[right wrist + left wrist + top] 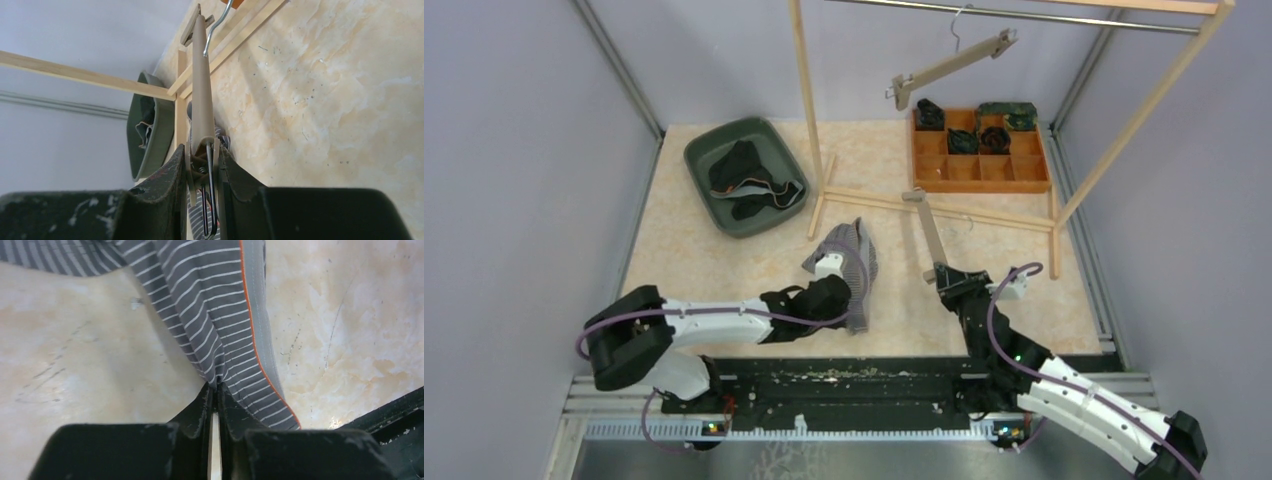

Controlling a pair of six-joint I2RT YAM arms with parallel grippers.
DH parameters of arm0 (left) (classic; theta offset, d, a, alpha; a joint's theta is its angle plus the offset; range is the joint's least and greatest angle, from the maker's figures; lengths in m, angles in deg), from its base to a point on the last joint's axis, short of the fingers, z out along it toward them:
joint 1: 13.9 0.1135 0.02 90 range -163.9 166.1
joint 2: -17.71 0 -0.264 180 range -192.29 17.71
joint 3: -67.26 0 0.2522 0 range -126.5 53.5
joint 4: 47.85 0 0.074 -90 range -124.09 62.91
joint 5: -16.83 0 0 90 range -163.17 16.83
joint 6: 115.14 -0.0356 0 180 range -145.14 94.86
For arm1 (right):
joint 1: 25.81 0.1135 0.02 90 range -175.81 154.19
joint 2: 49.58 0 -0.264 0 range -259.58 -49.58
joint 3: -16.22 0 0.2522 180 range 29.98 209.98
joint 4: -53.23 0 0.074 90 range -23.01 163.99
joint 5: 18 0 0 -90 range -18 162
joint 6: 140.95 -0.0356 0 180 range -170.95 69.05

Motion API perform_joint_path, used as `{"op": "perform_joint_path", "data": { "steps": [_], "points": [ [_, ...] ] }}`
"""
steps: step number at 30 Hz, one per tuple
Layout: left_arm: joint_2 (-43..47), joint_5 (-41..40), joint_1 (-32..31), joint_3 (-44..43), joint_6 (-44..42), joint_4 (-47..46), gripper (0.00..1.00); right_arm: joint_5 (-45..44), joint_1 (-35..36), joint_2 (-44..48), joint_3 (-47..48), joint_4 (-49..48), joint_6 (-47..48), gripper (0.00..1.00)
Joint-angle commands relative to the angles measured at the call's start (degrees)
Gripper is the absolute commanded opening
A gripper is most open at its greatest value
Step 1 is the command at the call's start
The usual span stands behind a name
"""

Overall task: Clip the underwear to the hanger
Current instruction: Adjust the underwear at the center of the board.

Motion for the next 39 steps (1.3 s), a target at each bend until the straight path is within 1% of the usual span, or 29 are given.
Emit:
{"op": "perform_joint_path", "data": {
  "steps": [1,3,4,5,6,7,8,10,14,18,21,26,32,39],
  "points": [
    [6.9,-5.1,1.8,2.2,-0.3,5.3,0.1,-0.1,-0.6,0.6,0.9,-2.4,0.2,0.0],
    [9.8,-6.7,2.7,3.5,-0.4,7.3,0.11,0.0,-0.7,0.7,0.9,-2.5,0.2,0.0],
    [11.2,-7.3,3.2,4.1,-0.5,8.0,0.15,0.1,-0.7,0.6,0.8,-2.6,0.3,0.0],
    [12.4,-7.4,3.8,4.7,-0.7,8.6,0.3,0.1,-0.7,0.6,0.8,-2.8,0.3,0.0],
    [13.4,-7.2,4.4,5.1,-0.9,9.0,0.49,0.2,-0.7,0.5,0.8,-2.9,0.3,0.0],
    [14.2,-7.0,4.6,5.3,-1.1,9.7,0.64,0.3,-0.8,0.3,0.8,-3.1,0.4,0.0],
    [14.8,-7.0,4.8,5.2,-1.1,10.5,0.71,0.3,-0.8,0.0,0.7,-3.3,0.3,0.0],
    [15.7,-7.5,4.8,4.3,-1.1,12.4,0.73,0.6,-0.8,-0.5,0.6,-3.8,0.3,0.0],
    [16.8,-7.2,4.7,1.3,-3.2,14.1,0.74,1.0,-0.9,-1.8,0.6,-5.0,0.2,0.0],
    [14.4,-6.0,4.6,-3.4,-6.0,13.6,0.74,1.3,-0.9,-3.2,0.6,-6.2,0.2,0.0],
    [10.3,-7.0,4.2,-7.1,-7.5,13.4,0.74,1.5,-0.9,-3.9,0.5,-6.8,0.2,0.0],
    [-0.1,-9.4,2.8,-14.4,-9.7,14.7,0.73,1.3,-1.1,-3.8,0.5,-6.5,0.3,0.0],
    [-12.1,-17.2,-1.5,-23.5,-7.7,22.9,0.72,0.8,-1.6,-1.2,0.7,-4.3,0.8,0.0],
    [-17.6,-19.5,-4.7,-26.7,-6.9,25.0,0.72,0.3,-2.7,2.7,0.8,-0.8,1.3,0.0]
  ]
}}
